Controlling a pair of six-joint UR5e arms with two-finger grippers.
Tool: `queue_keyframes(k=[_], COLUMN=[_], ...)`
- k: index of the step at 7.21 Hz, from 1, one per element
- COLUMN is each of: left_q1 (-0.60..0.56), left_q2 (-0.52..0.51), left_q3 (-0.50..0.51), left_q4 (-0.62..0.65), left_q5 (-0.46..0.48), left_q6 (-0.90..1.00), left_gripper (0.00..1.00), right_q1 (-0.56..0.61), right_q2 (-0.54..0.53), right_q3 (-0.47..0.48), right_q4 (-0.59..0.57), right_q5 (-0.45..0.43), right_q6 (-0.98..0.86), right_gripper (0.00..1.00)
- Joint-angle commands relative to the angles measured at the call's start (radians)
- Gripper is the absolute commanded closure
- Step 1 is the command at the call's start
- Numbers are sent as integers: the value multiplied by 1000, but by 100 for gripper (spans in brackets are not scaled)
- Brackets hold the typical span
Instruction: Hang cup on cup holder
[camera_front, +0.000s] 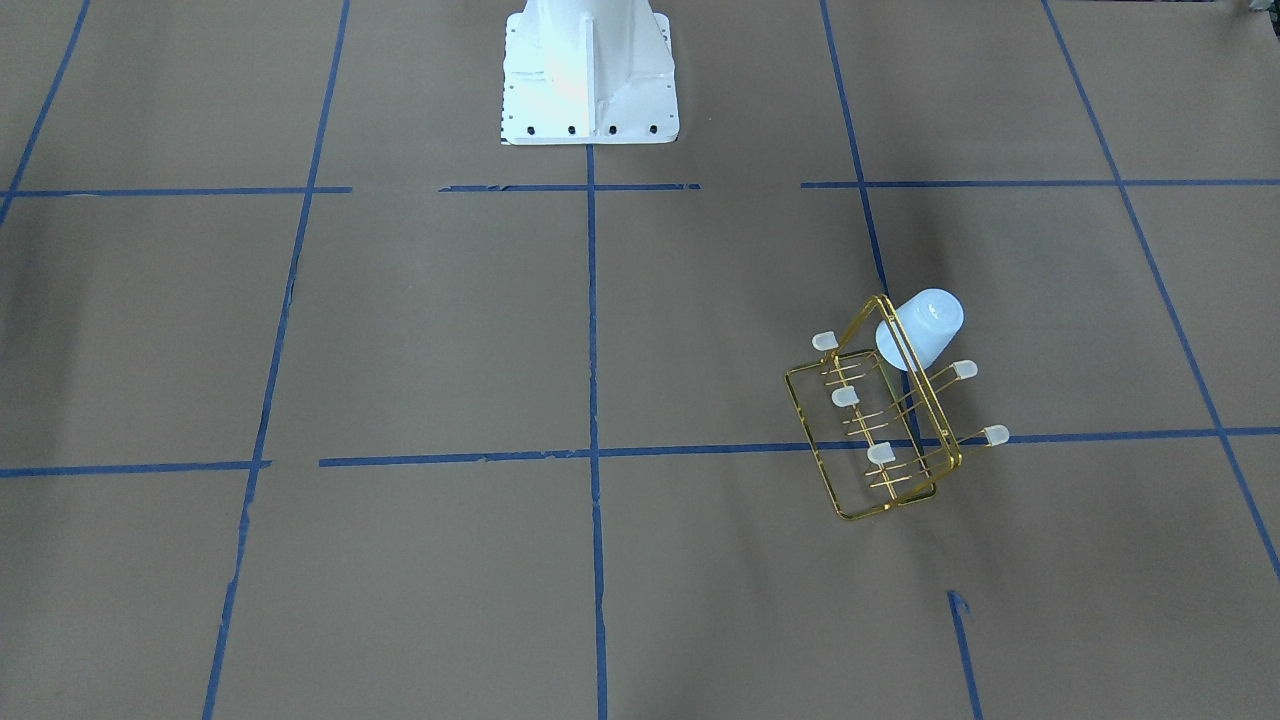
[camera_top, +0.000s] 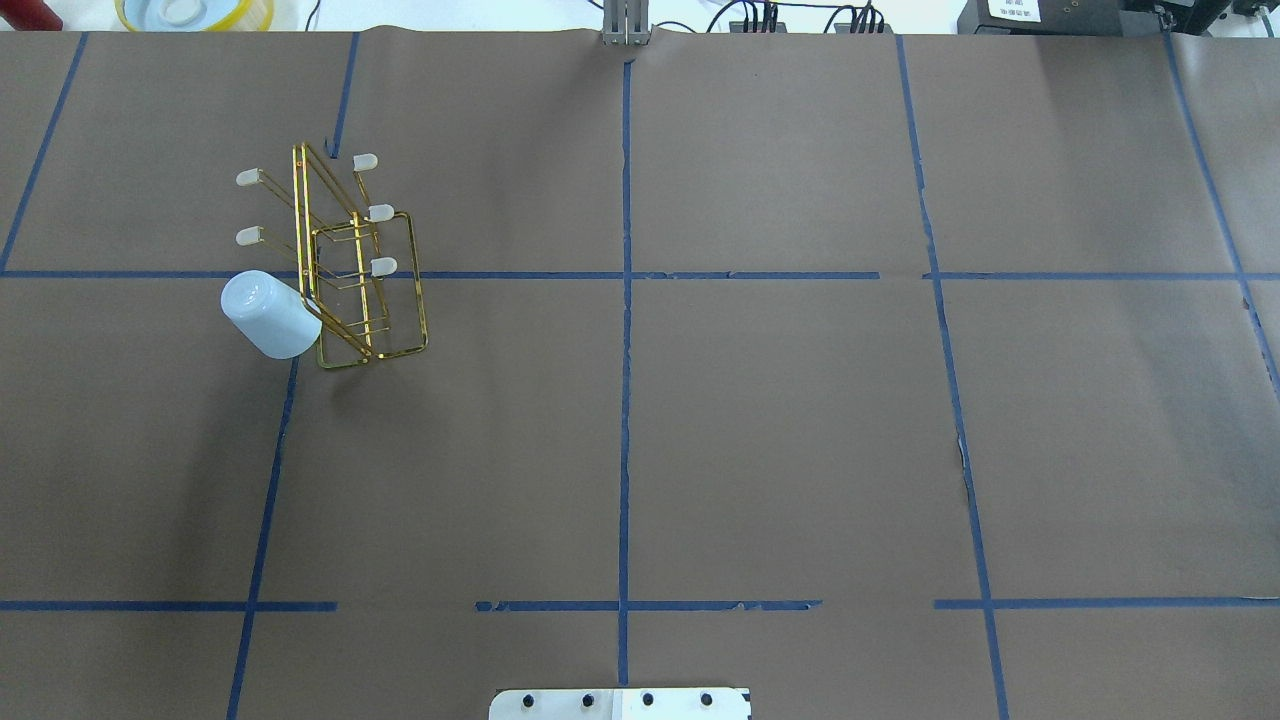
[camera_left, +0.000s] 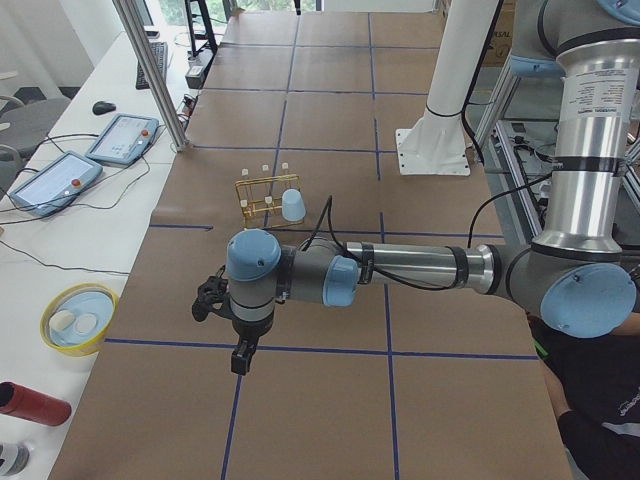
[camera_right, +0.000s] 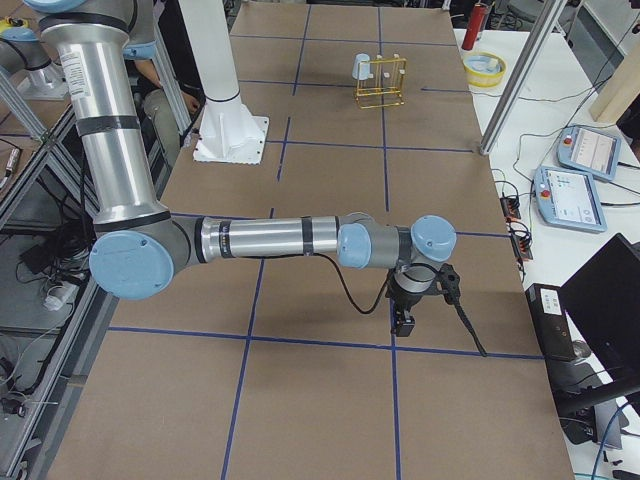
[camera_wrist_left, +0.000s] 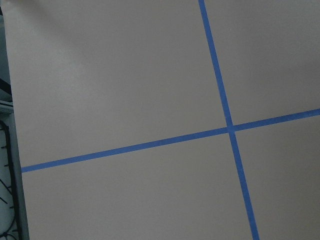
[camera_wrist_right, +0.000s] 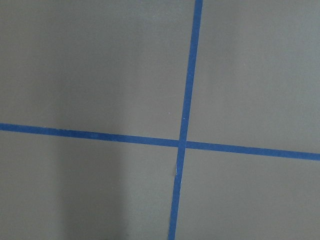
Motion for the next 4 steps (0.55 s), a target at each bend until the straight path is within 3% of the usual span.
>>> queue_keyframes(k=[1, 4], left_q1=[-2, 0], left_q2=[10, -3], left_q3=[2, 16], left_q4=[17, 11], left_q5=[1, -2], left_q6=[3, 3], left_gripper=[0, 0], right_q1=[0, 0], right_q2=[0, 0], right_q3=[0, 0], right_q4=[0, 0], right_q5=[0, 0], right_q6=[0, 0], right_gripper=[0, 0])
